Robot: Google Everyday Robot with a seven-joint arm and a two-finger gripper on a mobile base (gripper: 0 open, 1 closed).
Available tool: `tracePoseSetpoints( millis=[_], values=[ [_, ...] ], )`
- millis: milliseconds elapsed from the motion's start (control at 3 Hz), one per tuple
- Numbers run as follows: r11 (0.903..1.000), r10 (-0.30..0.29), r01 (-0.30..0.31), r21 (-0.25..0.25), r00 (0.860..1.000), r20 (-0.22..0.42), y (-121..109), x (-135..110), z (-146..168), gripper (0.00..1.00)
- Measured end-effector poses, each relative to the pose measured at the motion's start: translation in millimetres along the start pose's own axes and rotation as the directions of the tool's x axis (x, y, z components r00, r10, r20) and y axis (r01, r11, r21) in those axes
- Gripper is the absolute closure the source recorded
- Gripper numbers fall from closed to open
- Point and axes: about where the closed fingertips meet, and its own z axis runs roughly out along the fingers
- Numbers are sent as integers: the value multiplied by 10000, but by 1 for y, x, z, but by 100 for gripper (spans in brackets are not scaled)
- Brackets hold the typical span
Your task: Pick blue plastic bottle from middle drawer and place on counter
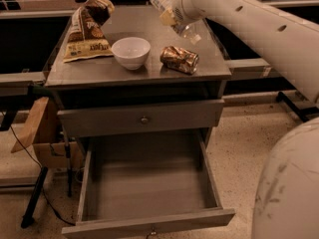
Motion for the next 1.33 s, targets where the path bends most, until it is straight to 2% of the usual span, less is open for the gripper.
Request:
tracePoseSetpoints(
  millis=[333,667,1000,1333],
  values=[
    [9872,-1581,1580,-229,9874,-65,19,1,19,81],
    [9674,-2525,2517,-270,9669,-359,32,5,35,59],
    [9467,-3219,3215,-185,9440,-722,43,8,52,28],
    [9383,-3450,3457,-79,9344,-893,47,9,59,4]
  ],
)
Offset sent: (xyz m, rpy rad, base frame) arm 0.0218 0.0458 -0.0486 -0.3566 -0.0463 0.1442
